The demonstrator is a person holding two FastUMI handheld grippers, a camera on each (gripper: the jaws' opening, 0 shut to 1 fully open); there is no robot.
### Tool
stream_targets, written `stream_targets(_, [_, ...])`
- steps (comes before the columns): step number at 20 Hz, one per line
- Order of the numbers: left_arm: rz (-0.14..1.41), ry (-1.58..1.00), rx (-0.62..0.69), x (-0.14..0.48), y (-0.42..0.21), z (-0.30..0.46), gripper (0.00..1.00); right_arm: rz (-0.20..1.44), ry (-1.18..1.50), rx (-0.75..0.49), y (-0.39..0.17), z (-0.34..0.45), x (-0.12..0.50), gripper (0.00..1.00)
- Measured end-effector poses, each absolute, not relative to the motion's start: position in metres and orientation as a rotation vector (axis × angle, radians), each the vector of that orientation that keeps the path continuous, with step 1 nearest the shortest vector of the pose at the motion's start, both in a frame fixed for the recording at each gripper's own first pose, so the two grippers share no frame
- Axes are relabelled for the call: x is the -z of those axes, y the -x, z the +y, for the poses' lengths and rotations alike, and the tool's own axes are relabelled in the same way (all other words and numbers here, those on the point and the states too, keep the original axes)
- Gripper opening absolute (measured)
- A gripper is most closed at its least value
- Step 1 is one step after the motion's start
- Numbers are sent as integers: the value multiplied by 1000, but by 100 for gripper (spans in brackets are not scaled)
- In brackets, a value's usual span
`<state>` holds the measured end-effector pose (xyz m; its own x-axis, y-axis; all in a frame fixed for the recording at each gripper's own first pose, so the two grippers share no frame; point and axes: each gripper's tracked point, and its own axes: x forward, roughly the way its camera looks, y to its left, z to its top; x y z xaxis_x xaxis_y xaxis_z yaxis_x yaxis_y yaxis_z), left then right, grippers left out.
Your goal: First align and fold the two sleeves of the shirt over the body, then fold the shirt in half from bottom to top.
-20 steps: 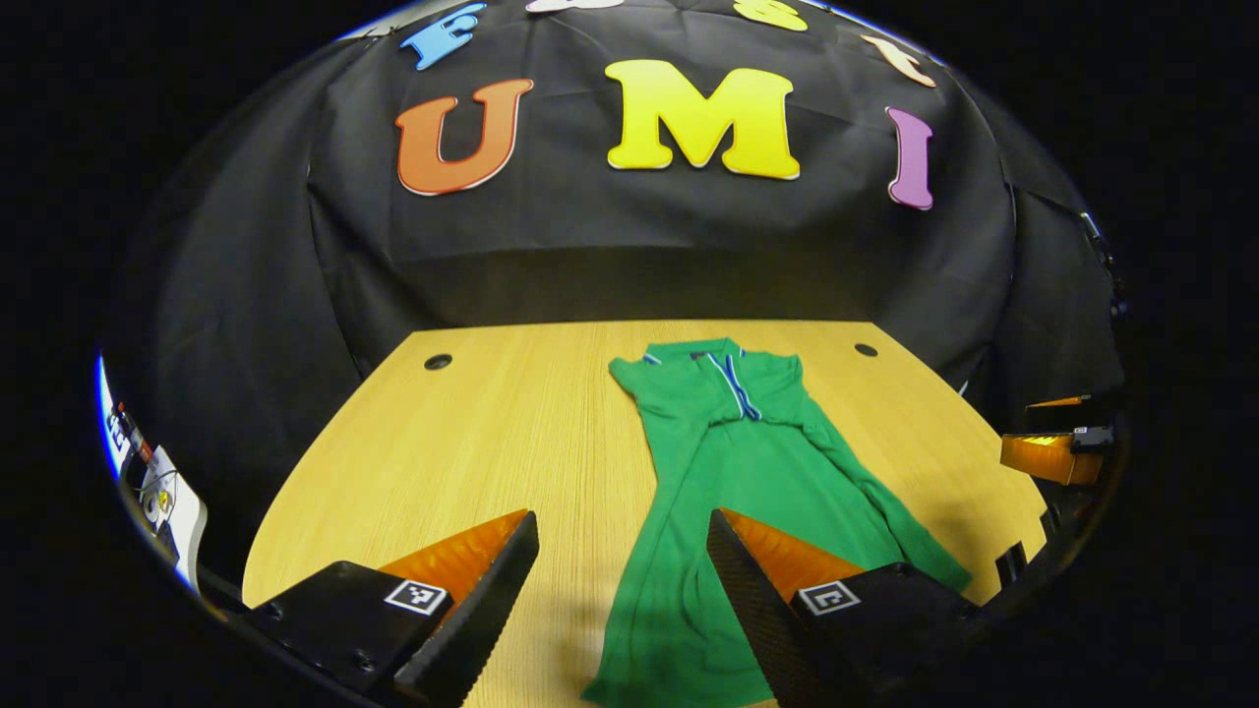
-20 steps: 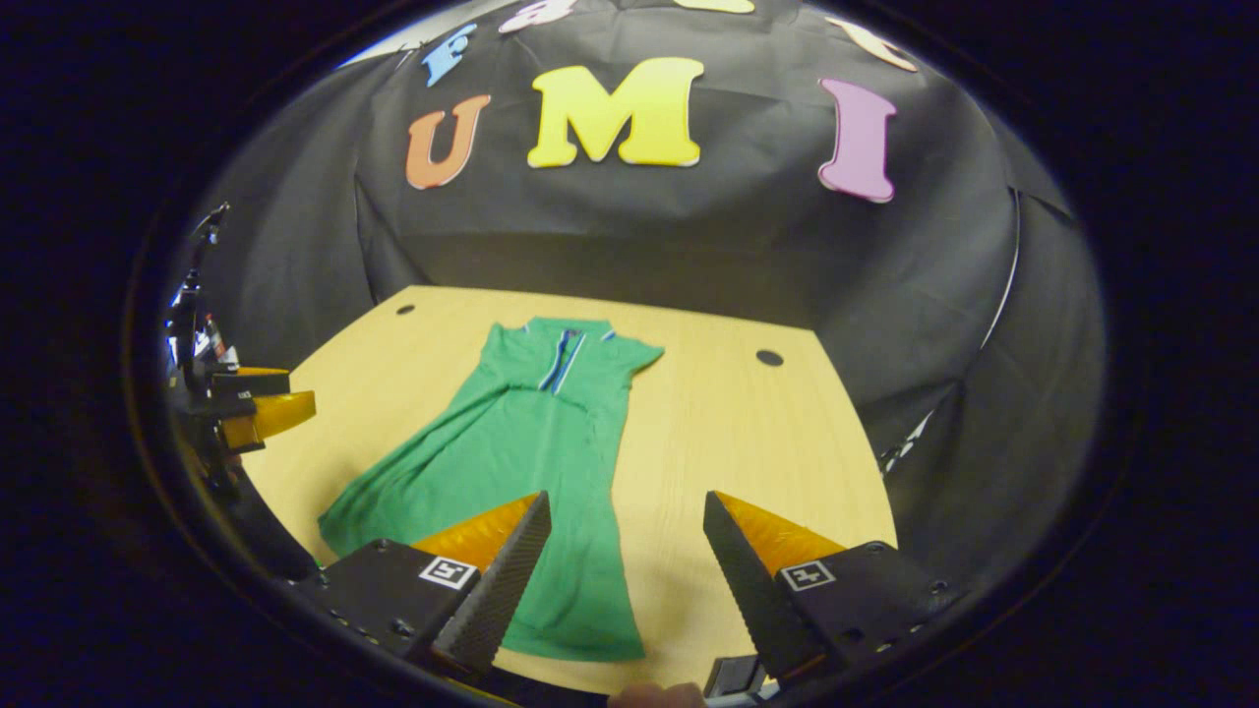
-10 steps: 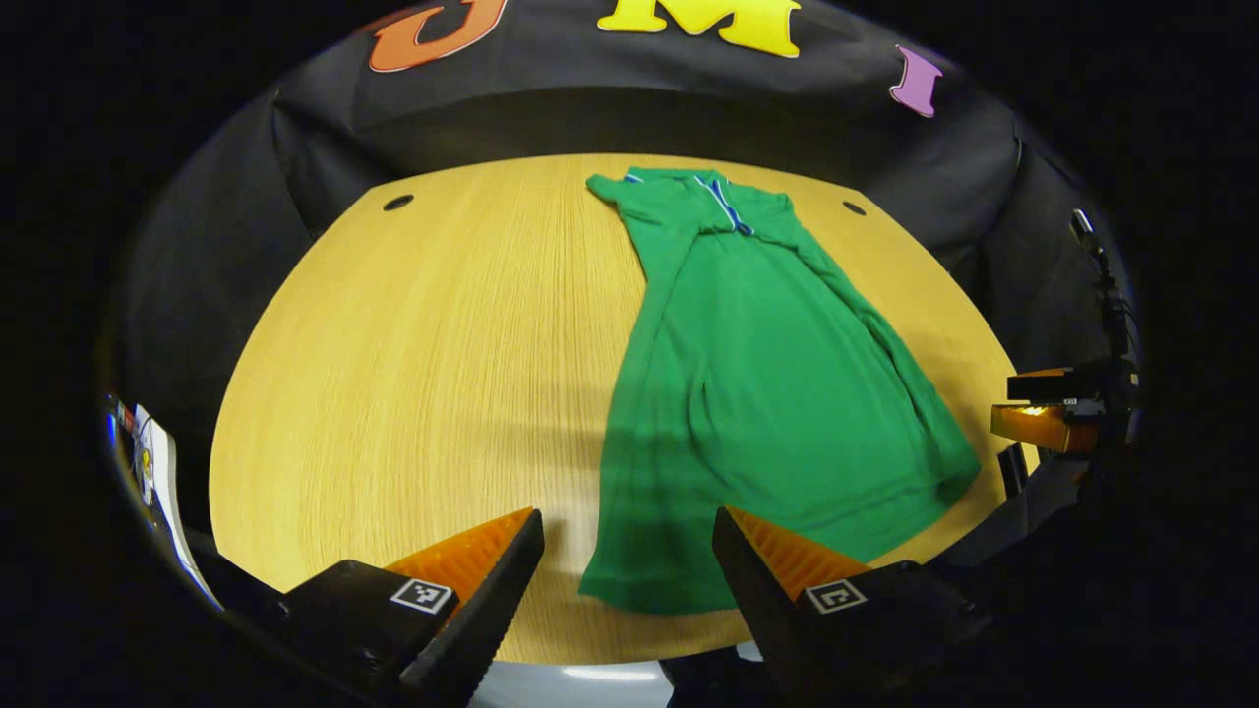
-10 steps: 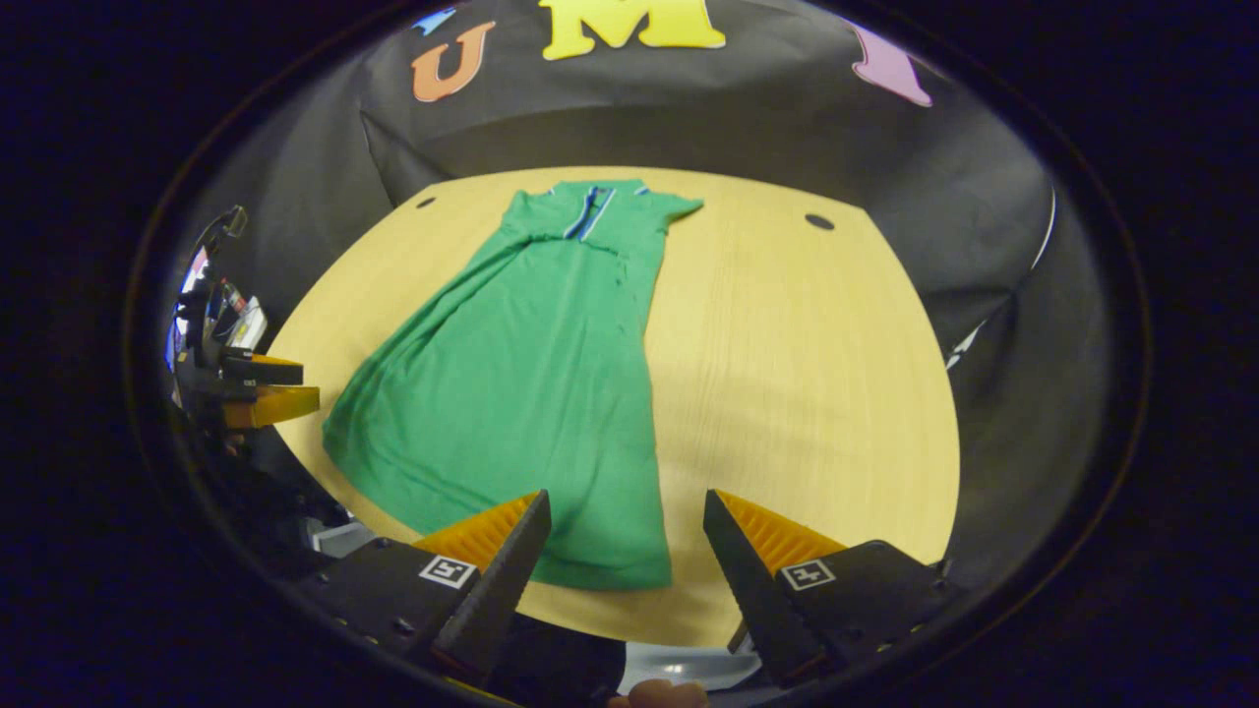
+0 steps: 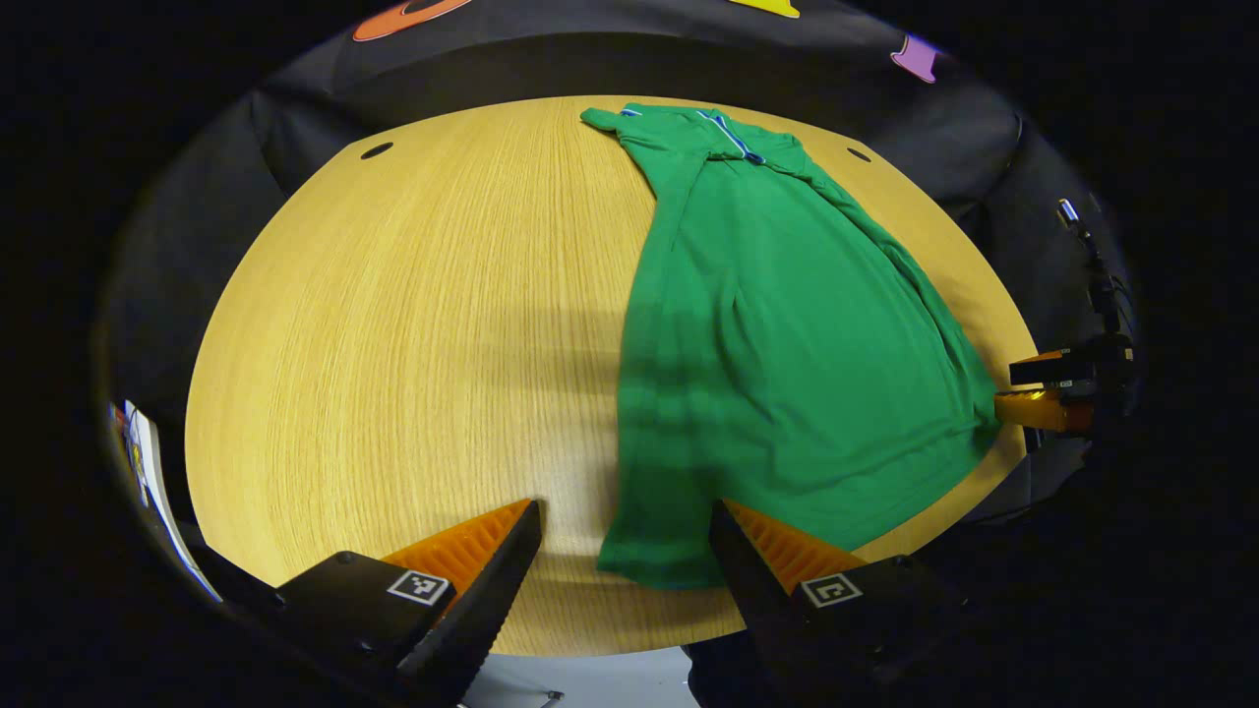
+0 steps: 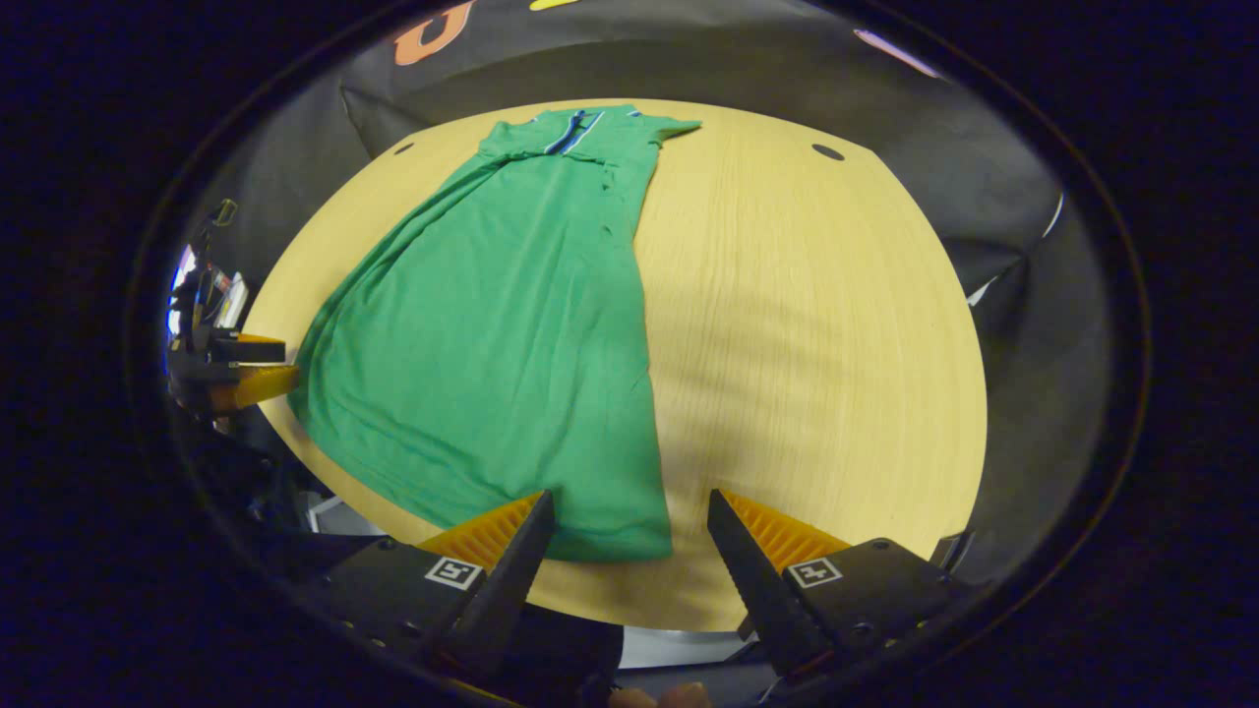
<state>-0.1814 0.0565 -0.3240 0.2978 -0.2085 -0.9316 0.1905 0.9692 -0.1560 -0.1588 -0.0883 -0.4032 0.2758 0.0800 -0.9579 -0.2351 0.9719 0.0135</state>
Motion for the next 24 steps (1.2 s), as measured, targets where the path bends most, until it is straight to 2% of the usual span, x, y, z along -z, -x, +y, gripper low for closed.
stream_targets(11, [1270, -66, 257, 270, 130, 78, 100, 1308, 157, -219, 162, -90, 419, 96])
stream_targets(12, [1279, -66, 252, 263, 124, 78, 100, 1313, 162, -225, 165, -88, 420, 94])
stream_targets(13, [1279, -61, 250, 255, 116, 77, 100, 1313, 169, -237, 165, -85, 419, 85])
stream_targets(14, [1281, -59, 253, 247, 108, 78, 100, 1317, 176, -249, 167, -83, 419, 82])
stream_targets(15, [1283, -57, 255, 241, 100, 79, 100, 1316, 176, -255, 167, -81, 418, 70])
stream_targets(16, [1289, -50, 257, 231, 91, 80, 92, 1321, 173, -255, 168, -80, 419, 63])
stream_targets(17, [1294, -50, 260, 222, 81, 82, 77, 1325, 169, -257, 168, -80, 418, 48])
stream_targets(18, [1300, -49, 262, 213, 70, 85, 71, 1329, 160, -259, 169, -79, 418, 46])
stream_targets(19, [1307, -48, 264, 203, 59, 86, 60, 1332, 151, -256, 169, -78, 418, 34])
stream_targets(20, [1310, -47, 267, 193, 47, 87, 55, 1335, 151, -259, 168, -77, 419, 25])
stream_targets(22, [1309, -29, 283, 172, 21, 84, 36, 1342, 120, -284, 168, -70, 424, 24])
stream_targets(23, [1307, -22, 283, 160, 7, 84, 17, 1336, 106, -278, 169, -73, 416, 3])
stream_targets(24, [1309, -8, 287, 149, -7, 84, 13, 1349, 104, -279, 170, -74, 419, 4])
